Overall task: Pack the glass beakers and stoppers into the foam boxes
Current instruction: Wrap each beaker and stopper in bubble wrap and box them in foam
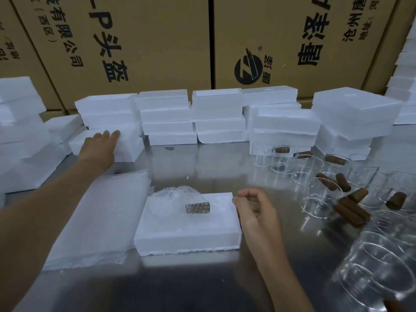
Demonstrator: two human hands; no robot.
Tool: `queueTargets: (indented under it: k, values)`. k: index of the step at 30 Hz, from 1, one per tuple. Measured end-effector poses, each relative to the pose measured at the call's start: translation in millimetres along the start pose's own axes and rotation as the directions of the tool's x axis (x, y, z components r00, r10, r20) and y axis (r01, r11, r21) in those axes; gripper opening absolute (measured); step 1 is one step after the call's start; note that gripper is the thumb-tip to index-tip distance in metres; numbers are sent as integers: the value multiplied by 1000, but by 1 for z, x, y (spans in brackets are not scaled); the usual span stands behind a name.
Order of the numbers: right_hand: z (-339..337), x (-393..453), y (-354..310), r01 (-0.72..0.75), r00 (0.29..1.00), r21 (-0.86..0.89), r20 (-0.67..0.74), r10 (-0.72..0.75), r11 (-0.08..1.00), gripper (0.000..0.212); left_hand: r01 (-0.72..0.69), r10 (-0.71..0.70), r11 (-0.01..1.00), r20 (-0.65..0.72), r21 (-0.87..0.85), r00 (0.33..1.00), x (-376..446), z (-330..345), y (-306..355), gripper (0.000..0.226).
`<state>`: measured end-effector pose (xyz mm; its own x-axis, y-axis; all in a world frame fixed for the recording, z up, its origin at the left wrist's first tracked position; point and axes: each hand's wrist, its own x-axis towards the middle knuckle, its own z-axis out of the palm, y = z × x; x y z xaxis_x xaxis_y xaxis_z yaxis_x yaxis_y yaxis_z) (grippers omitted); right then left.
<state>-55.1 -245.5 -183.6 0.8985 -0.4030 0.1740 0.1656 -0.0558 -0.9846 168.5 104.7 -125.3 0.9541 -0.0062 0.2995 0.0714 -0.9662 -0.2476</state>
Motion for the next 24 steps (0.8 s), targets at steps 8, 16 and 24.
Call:
queueTargets:
  k: [8,16,24]
  values:
    - [2,-1,-7,-57,998,16,-4,57,998,3,-14,22,996,-100,84,995,-55,-78,29,76]
    - [-3,-2,-15,-82,997,18,6,82,996,7,-345,272,936,-474,-72,837,-205,-162,129,78]
    - [-6,3,-20,-184,982,179,-19,190,967,20,-370,308,905,-278,-209,910,-250,-140,179,77]
